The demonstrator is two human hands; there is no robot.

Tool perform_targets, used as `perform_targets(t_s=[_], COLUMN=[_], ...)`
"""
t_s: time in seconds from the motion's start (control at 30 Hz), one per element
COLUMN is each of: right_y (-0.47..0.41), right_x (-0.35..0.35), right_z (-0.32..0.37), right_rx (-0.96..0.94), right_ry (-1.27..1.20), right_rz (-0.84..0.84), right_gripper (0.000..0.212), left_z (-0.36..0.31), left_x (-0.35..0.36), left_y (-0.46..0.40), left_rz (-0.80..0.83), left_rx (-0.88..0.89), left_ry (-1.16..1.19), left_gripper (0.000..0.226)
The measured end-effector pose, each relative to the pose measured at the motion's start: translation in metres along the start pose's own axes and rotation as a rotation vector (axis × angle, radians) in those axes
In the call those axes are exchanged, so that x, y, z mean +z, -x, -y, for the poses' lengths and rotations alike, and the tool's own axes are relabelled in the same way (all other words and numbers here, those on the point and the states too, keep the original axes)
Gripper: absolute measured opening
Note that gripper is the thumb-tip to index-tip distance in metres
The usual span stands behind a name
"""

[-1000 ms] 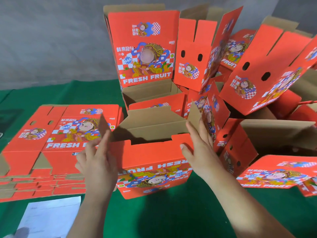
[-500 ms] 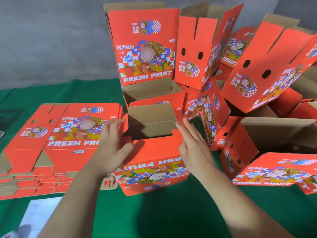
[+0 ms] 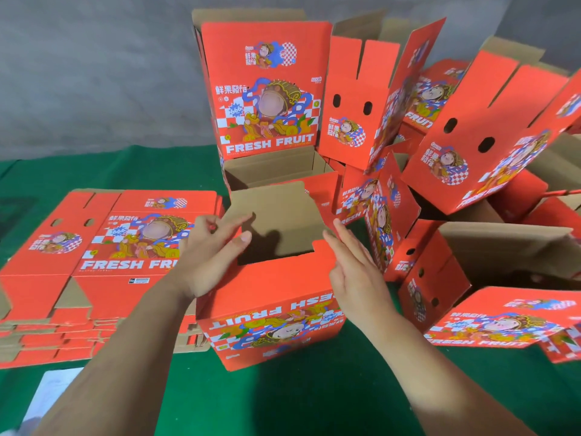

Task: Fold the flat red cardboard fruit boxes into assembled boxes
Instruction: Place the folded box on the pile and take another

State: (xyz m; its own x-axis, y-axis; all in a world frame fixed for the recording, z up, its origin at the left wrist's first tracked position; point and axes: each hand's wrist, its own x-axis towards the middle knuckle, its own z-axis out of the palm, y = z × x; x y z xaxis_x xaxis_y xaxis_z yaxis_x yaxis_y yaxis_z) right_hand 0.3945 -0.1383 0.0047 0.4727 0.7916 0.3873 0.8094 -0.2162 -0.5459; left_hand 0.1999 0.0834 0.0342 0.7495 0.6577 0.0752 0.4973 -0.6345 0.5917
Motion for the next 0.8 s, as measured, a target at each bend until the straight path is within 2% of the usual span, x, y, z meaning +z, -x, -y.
perform_targets(t_s=[0.07, 0.13, 0.23, 0.3, 0.37, 0.47, 0.53, 0.57, 0.67, 0.73, 0.8], right_y=[0.001, 0.002, 0.004, 0.004, 0.001, -0.012, -0.027, -0.035, -0.050, -0.054, -0.057], right_x=[0.000, -0.001, -0.002, -0.003, -0.004, -0.006, -0.006, -0.006, 0.001, 0.008, 0.010], right_z=[-0.001, -0.001, -0.001, -0.001, -0.001, 0.004, 0.005, 0.005, 0.007, 0.008, 0.007], right_rx=[-0.019, -0.015, 0.016, 0.038, 0.059, 0.175, 0.270, 0.288, 0.292, 0.318, 0.364], right_ry=[-0.002, -0.023, -0.051, -0.058, -0.029, -0.110, -0.217, -0.184, 0.145, 0.204, 0.190], right_rz=[0.024, 0.029, 0.030, 0.051, 0.081, 0.081, 0.065, 0.080, 0.210, 0.264, 0.316], right_gripper=[0.063, 0.055, 0.028, 0.021, 0.028, 0.046, 0.054, 0.060, 0.080, 0.087, 0.088], left_z=[0.002, 0.001, 0.002, 0.004, 0.005, 0.009, 0.008, 0.006, -0.002, -0.006, -0.012], left_x=[0.004, 0.012, 0.020, 0.021, 0.019, 0.016, 0.017, 0.018, 0.021, 0.018, 0.016], left_y=[-0.004, -0.005, -0.005, -0.006, -0.004, 0.002, 0.004, 0.004, 0.002, 0.001, -0.002], left_rz=[0.013, -0.069, -0.218, -0.257, -0.280, -0.323, -0.278, -0.251, -0.179, -0.114, -0.050], left_rx=[-0.025, -0.013, 0.021, 0.046, 0.062, 0.107, 0.109, 0.095, 0.081, -0.026, -0.249], left_ry=[-0.156, -0.249, -0.213, -0.135, 0.031, 0.135, 0.078, 0.016, -0.177, -0.227, -0.261], left_gripper=[0.056, 0.064, 0.075, 0.076, 0.073, 0.044, 0.058, 0.056, 0.040, 0.062, 0.083])
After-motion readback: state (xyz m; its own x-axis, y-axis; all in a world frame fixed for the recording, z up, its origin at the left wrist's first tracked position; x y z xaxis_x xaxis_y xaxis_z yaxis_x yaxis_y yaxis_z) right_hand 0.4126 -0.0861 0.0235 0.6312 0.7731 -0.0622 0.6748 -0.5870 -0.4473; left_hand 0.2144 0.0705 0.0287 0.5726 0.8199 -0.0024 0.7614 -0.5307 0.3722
